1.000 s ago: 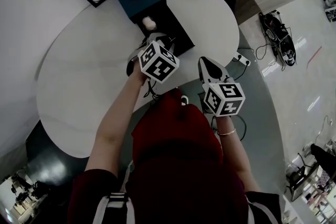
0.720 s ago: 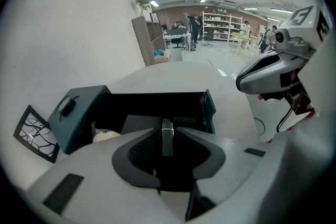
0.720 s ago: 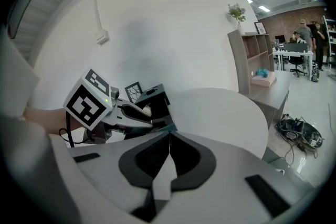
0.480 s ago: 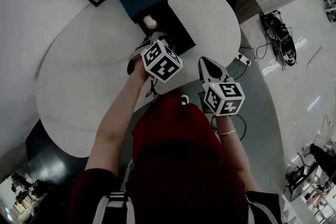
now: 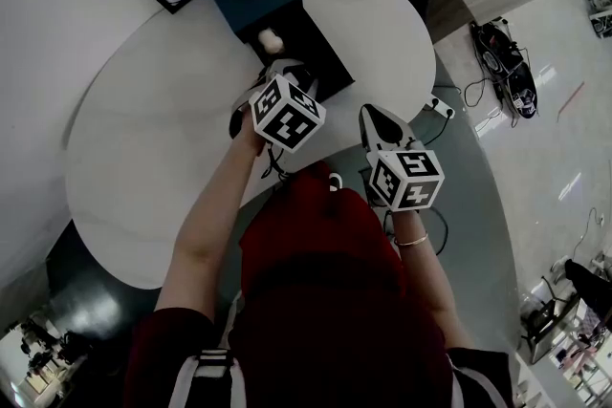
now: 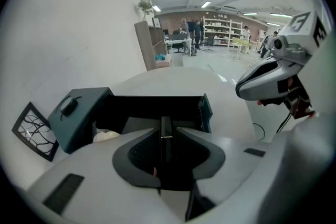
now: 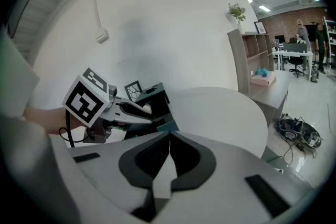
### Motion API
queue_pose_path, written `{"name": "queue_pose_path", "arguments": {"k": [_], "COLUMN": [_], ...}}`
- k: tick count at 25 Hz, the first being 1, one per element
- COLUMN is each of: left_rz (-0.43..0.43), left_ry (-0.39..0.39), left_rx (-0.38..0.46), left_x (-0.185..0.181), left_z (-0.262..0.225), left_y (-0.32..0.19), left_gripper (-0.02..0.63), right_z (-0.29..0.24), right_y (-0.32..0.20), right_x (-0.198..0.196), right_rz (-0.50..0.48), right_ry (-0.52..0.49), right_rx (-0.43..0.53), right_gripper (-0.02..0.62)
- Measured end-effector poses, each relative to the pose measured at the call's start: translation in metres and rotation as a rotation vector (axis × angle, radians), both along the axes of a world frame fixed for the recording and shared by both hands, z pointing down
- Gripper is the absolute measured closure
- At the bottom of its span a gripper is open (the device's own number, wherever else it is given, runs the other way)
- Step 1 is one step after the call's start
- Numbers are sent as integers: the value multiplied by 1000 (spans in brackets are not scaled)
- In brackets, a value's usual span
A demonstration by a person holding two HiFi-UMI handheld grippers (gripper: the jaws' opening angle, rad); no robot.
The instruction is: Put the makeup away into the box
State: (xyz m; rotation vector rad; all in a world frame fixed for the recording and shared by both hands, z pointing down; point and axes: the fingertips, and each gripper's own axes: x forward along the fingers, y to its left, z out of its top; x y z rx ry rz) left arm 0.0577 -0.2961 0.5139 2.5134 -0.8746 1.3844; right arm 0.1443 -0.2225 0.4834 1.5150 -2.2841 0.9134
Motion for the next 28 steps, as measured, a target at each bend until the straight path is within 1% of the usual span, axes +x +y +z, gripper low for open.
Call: {"name": "queue_pose_path", "arguments": {"k": [3,7,11,14,16,19,23,28], "left_rz": [-20,-45,-95,-132,-149,-164,-193,-226], "left_ry": [45,104,190,237,255,257,279,336], "left_rx": [1,47,77,92,102,116,129,150], "left_x": [0,1,-1,-4,-7,-12,-19,-22], "left_z": [-7,-25,-46,-57,-62,-65,-72,-85], "left_y": [2,3,6,11,16,22,34,53], "left_gripper": [495,498,526,538,553,573,580,583], "right_z": [-3,-7,-13,-19,-22,-29,-38,-51], "right_y": [1,3,7,11,13,17,25,34], "right_x": [0,-1,-3,-2,-1,-1,-2,-1], "right_rz": [-2,-7,-12,-13,-15,-18,-26,-37], "right_ry": [3,6,8,10,10,10,10,4], "right_rx": [7,20,36,51,62,80,102,135], "right_gripper": [580,580,580,580,580,580,580,580]}}
